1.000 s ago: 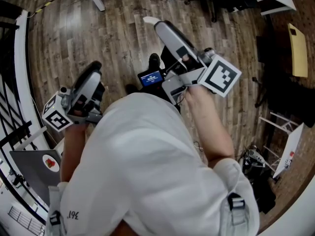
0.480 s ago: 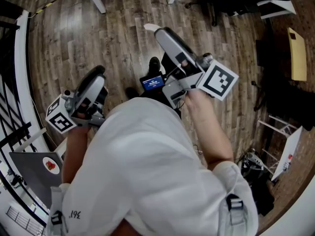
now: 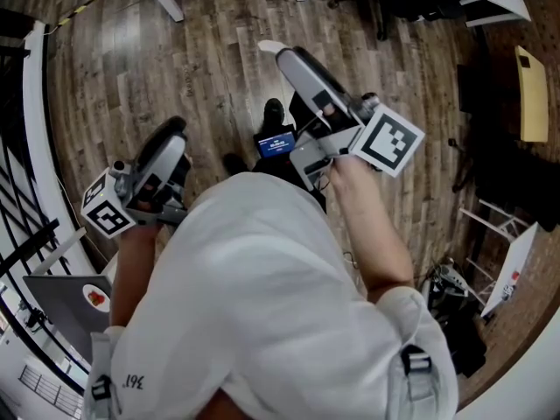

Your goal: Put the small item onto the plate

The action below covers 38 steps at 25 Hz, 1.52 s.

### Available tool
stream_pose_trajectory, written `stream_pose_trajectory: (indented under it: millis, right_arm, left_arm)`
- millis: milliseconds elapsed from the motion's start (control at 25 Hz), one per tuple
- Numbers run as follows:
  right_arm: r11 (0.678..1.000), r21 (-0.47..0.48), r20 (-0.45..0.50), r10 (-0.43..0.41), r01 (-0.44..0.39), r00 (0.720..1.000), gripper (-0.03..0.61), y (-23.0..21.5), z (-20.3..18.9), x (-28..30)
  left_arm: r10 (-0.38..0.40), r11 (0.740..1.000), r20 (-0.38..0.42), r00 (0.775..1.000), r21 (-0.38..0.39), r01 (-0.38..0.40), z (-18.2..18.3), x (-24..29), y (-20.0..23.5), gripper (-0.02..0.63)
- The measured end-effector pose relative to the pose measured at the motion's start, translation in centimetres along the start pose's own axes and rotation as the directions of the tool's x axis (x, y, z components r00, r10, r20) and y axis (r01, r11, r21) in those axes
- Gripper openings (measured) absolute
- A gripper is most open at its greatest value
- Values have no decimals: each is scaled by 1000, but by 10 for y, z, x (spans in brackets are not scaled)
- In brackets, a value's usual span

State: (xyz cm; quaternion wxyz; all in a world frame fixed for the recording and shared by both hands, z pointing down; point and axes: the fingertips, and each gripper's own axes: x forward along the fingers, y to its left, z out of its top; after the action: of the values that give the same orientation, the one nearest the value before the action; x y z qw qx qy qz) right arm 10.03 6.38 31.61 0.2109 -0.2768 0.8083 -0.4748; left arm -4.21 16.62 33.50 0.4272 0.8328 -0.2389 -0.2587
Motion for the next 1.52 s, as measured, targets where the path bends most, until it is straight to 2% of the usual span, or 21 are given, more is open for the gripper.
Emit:
stream_pose_trajectory:
  millis: [240,440,680,880,1040,1160,1360,1520]
  right_arm:
    - [1000,12,21,-18,18,1000,318,-38,49,20]
    - [1000,10,13,-26,26,1000,318,-71,107,42]
    - [999,-20,-16,-30,29,999,318,-107,187,69]
    - [999,2,-28,-37,37,999,318,-138,222,114]
    - [999,-4,-60,-52,52,997,318,-163,232,170]
    - [998,-10,-48,-57,57,997,318,-181,246,227]
    - [995,0,-14,-105,105,994,318,-200,270,323]
    - [992,-25,32,-120,121,992,318,-212,293,384]
  left_arm:
    - [11,1000,-21,1000,-3,-11,19,51,31,179]
    - [13,1000,-36,999,1,-13,43,117,59,179]
    - [8,1000,-6,1000,25,-7,81,204,85,179]
    - [19,999,19,1000,27,-19,123,242,119,179]
    - [40,999,48,998,13,-41,171,247,165,179]
    - [39,999,46,998,2,-39,219,252,203,179]
    - [25,999,-18,1000,22,-25,318,266,249,179]
    - [8,1000,-69,998,30,-6,380,280,284,179]
